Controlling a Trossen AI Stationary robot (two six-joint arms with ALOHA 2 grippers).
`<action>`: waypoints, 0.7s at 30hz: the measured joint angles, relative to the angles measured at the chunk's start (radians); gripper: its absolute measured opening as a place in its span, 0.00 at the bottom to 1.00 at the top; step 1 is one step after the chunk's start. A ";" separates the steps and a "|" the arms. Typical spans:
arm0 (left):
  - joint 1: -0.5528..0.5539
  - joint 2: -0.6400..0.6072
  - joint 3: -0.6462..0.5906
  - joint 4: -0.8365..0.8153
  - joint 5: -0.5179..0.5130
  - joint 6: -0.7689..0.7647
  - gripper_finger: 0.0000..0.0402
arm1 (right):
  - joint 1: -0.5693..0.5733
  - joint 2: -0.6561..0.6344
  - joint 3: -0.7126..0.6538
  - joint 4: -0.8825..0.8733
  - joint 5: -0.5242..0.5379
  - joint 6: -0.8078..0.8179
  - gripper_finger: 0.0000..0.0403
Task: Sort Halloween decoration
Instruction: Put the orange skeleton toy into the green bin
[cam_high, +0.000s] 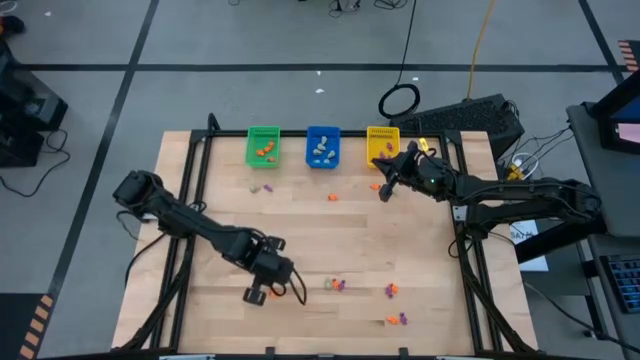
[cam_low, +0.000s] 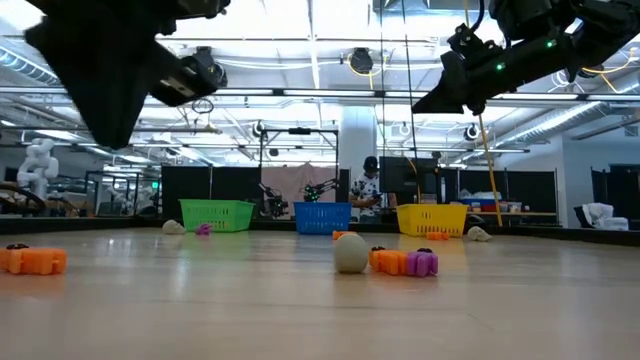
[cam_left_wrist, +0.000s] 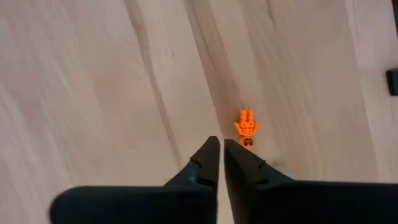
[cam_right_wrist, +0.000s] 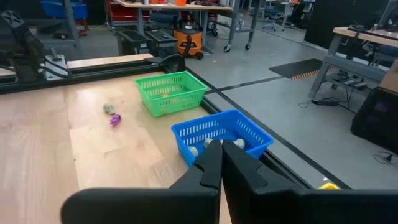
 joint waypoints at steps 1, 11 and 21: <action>-0.007 0.007 0.000 0.001 0.000 -0.023 0.08 | 0.000 0.000 0.000 0.000 0.000 0.003 0.00; -0.079 0.108 0.000 0.035 0.023 -0.063 0.39 | 0.000 0.000 0.000 -0.005 -0.001 0.007 0.00; -0.086 0.163 0.000 0.079 0.020 -0.090 0.36 | 0.000 0.000 0.000 -0.010 -0.001 0.007 0.00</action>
